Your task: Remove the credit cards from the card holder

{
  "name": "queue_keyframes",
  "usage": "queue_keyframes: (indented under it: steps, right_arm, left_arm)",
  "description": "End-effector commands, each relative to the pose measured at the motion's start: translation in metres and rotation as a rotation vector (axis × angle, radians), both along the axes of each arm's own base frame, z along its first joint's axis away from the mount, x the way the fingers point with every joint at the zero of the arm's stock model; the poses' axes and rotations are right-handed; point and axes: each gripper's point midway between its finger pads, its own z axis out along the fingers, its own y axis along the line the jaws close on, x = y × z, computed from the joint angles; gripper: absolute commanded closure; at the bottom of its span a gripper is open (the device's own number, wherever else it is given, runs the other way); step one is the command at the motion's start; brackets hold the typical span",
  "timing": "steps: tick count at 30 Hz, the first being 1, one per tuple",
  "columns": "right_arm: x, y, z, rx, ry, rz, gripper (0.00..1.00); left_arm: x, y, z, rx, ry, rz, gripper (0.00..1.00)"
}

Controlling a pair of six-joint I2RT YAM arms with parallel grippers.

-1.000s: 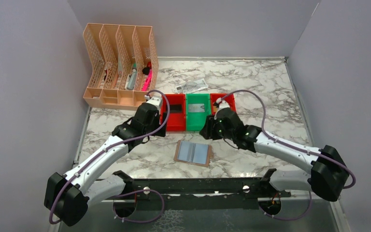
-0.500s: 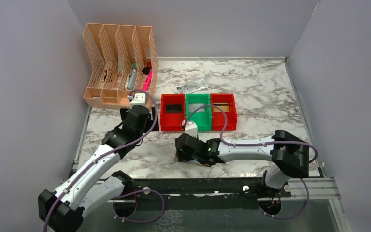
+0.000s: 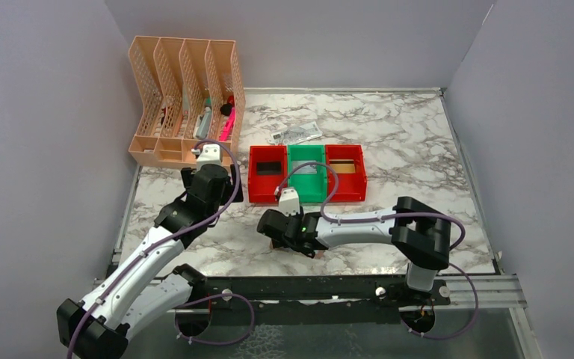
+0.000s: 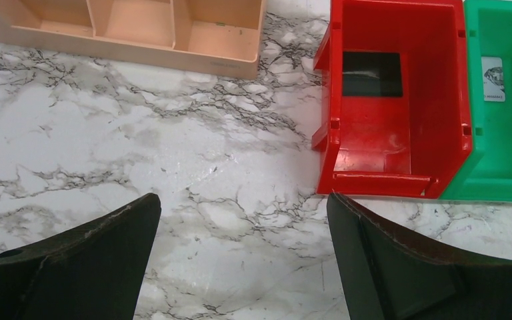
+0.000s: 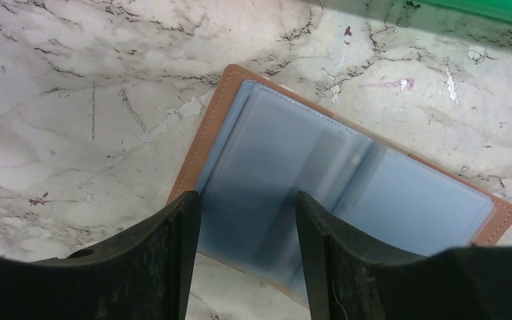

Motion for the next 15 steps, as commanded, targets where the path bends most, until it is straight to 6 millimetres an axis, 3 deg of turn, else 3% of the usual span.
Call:
queue_keyframes:
  steps: [1, 9, 15]
  right_arm:
    - [0.001, -0.023, -0.020, -0.122, -0.014, -0.048, 0.46]
    - [-0.003, -0.035, -0.021, -0.104, -0.016, -0.044, 0.68]
    - [-0.006, -0.027, -0.001, -0.004, -0.031, -0.002, 0.81]
  left_arm:
    - [0.000, 0.005, -0.005, 0.017, 0.014, 0.016, 0.01]
    - [0.000, 0.001, -0.007, 0.012, 0.023, -0.003, 0.01]
    - [0.000, -0.004, -0.009, 0.007, 0.035, -0.028, 0.01]
